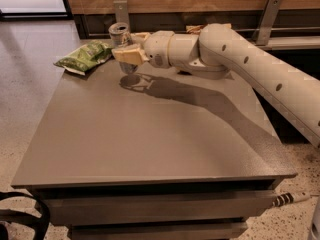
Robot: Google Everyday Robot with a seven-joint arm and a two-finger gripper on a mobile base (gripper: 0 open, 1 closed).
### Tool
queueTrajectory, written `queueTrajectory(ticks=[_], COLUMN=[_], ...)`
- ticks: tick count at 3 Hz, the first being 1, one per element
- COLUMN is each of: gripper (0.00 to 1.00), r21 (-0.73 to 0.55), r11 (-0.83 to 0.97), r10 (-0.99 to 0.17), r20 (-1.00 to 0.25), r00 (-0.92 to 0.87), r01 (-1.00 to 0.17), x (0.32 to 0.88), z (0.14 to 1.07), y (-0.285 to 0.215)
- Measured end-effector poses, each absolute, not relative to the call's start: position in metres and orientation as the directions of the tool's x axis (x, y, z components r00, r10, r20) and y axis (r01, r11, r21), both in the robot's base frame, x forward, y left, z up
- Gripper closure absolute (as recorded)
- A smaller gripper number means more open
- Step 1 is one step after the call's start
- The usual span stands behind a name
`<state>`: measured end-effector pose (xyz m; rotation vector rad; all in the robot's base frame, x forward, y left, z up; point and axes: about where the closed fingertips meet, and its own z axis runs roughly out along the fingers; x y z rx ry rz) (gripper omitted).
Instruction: Move redbull can near green jalapeno chip bag
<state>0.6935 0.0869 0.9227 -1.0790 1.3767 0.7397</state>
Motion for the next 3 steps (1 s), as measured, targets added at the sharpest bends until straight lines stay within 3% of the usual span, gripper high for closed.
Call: queueTrajectory(ticks=[3], gripper=[1.0], r21=[-0.08], r11=[0.446], r10=[-0.141], r20=[-0.99], r00=[0.018], r01=[-0.891], x=[0.756], z=[0.887], y=[0.098])
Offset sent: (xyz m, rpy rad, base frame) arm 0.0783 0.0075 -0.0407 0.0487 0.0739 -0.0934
